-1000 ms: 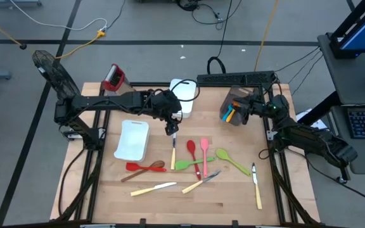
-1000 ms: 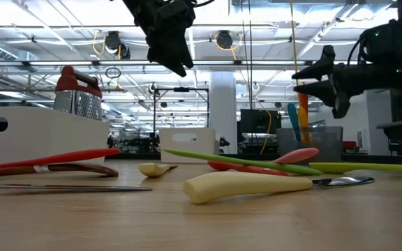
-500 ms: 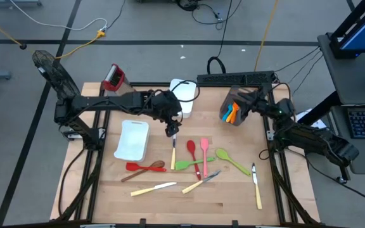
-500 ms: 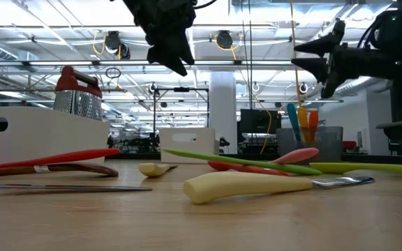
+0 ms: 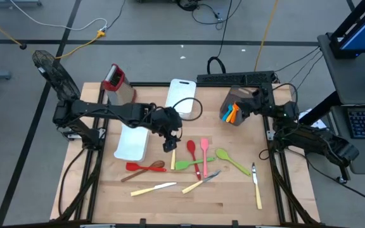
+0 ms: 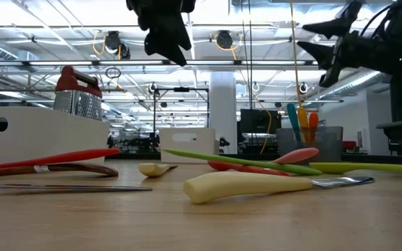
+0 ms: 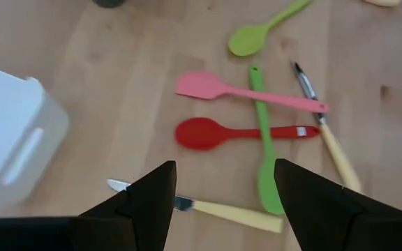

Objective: Pick & Place Kitchen Items
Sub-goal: Put the red spatula into the black bin

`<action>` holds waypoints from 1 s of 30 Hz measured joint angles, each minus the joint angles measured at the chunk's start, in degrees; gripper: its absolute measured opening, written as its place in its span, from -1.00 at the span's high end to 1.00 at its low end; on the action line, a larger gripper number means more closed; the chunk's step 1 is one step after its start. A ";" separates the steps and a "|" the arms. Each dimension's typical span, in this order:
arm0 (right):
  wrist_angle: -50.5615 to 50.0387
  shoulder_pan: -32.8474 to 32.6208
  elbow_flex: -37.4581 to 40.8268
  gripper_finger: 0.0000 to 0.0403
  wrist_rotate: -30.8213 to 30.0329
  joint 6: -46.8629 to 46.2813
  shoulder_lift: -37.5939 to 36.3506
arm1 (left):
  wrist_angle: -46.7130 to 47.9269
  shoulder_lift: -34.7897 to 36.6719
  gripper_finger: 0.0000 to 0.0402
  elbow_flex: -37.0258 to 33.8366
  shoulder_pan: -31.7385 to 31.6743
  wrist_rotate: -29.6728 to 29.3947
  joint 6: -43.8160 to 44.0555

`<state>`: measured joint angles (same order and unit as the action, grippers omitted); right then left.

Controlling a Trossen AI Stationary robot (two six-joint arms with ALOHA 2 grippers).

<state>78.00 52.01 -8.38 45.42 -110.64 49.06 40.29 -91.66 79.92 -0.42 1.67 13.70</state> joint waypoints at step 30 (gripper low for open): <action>5.53 0.00 0.00 0.16 8.91 13.84 -6.65 | -0.92 -0.02 -0.24 0.00 10.66 -7.75 48.43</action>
<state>83.53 52.01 -8.38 54.33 -96.80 42.41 39.38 -91.68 79.92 10.24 -6.08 62.13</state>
